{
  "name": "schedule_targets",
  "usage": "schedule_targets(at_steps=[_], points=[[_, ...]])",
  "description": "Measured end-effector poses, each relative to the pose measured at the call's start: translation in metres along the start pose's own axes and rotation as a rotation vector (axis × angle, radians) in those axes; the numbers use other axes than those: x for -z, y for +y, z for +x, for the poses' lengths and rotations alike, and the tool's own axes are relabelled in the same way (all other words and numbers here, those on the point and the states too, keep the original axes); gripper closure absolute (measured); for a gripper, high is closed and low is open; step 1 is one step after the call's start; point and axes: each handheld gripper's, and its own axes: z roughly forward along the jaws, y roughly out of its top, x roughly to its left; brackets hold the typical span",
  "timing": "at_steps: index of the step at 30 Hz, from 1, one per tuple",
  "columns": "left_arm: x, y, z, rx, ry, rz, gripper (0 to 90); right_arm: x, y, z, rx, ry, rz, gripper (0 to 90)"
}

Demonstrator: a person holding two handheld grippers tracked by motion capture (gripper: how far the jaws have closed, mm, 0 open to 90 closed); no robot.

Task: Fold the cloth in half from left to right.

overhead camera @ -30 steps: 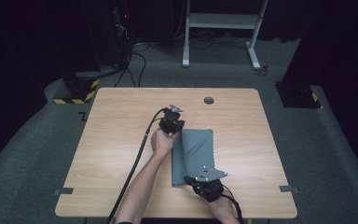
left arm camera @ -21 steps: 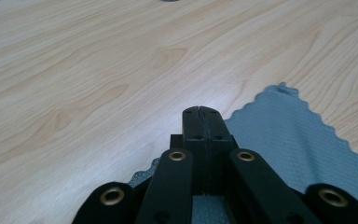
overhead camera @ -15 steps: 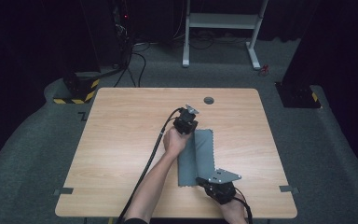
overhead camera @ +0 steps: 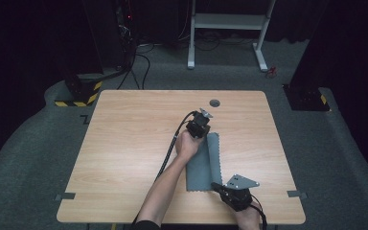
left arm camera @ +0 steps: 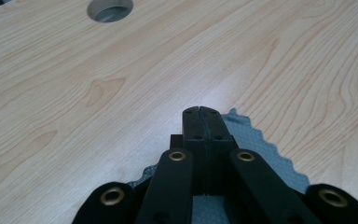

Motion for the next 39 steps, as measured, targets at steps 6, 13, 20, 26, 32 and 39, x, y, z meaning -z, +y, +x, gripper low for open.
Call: schedule_targets(at_steps=[6, 13, 20, 26, 32, 39], points=[[-0.006, 0.005, -0.009, -0.02, -0.012, 0.004, 90.0, 0.005, -0.004, -0.002, -0.014, -0.013, 0.006, 90.0], [-0.017, 0.007, -0.016, -0.027, -0.025, 0.031, 90.0, 0.008, -0.013, -0.007, -0.032, -0.028, 0.019, 90.0], [-0.023, 0.012, -0.024, -0.048, -0.039, 0.039, 90.0, 0.009, -0.018, -0.01, -0.056, -0.031, 0.04, 90.0], [-0.028, 0.012, -0.025, -0.05, -0.034, 0.052, 89.9, 0.01, -0.019, -0.012, -0.058, -0.035, 0.046, 90.0], [-0.03, 0.011, -0.025, -0.045, -0.035, 0.049, 89.2, 0.008, -0.019, -0.012, -0.055, -0.038, 0.063, 89.8], [-0.021, 0.013, -0.02, -0.001, -0.015, 0.004, 61.5, 0.009, -0.019, -0.015, -0.068, -0.038, 0.064, 77.7]])
